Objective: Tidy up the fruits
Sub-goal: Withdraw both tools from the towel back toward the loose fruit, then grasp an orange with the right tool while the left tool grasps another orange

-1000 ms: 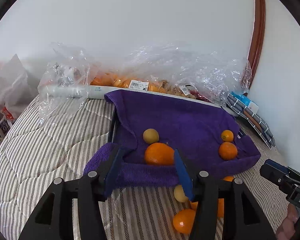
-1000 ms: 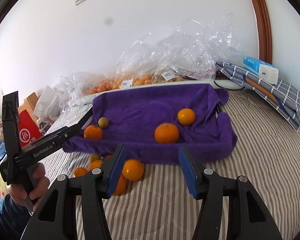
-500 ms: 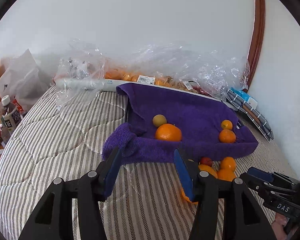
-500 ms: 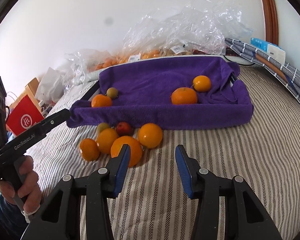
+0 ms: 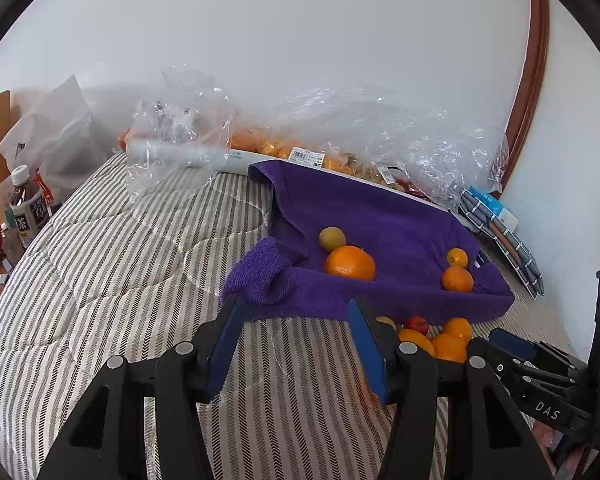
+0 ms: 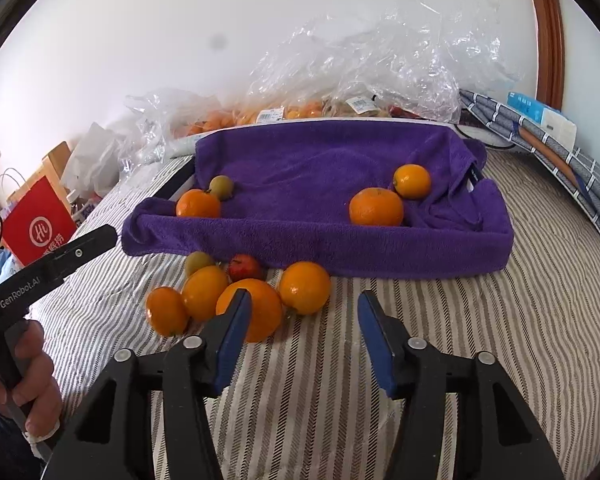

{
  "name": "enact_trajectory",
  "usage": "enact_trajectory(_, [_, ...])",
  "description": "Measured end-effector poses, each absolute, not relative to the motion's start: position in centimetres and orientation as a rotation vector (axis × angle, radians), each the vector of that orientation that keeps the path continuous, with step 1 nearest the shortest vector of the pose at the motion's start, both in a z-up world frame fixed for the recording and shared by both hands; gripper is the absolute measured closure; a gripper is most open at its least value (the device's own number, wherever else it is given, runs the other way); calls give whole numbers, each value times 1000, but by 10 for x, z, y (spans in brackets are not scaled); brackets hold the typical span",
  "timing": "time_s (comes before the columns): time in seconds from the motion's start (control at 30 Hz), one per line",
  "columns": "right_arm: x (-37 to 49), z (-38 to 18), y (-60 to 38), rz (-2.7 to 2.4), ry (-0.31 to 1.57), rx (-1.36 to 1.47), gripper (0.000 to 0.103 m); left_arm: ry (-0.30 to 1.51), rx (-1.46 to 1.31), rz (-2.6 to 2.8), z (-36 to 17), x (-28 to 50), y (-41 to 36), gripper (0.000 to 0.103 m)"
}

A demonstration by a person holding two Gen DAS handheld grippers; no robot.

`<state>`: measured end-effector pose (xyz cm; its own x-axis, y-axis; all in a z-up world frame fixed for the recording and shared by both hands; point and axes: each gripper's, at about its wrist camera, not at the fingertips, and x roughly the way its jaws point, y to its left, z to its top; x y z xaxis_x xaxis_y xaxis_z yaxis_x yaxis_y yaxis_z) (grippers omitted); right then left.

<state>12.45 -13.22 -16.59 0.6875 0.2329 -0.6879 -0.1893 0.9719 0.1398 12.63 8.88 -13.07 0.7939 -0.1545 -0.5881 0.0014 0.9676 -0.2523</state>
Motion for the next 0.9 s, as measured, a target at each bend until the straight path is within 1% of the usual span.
enact_trajectory(0.13, [130, -167, -135, 234, 777, 64, 40, 658, -246, -83, -131, 128, 89, 51])
enact_trajectory(0.33, [137, -167, -142, 214, 773, 64, 35, 669, -230, -78, -133, 130, 87, 51])
enact_trajectory(0.47, [140, -170, -148, 248, 795, 116, 35, 680, -226, -67, -135, 132, 87, 51])
enact_trajectory(0.77, [135, -171, -146, 282, 792, 95, 35, 701, -229, -59, -139, 136, 90, 51])
enact_trajectory(0.8, [136, -170, -147, 277, 791, 94, 35, 702, -229, -59, -139, 136, 90, 51])
enact_trajectory(0.83, [137, -169, -148, 270, 787, 100, 40, 705, -230, -57, -139, 136, 90, 51])
enact_trajectory(0.87, [138, -168, -150, 267, 783, 112, 44, 708, -231, -57, -139, 137, 90, 51])
enact_trajectory(0.9, [140, -168, -152, 266, 784, 125, 50, 711, -232, -56, -140, 137, 90, 51])
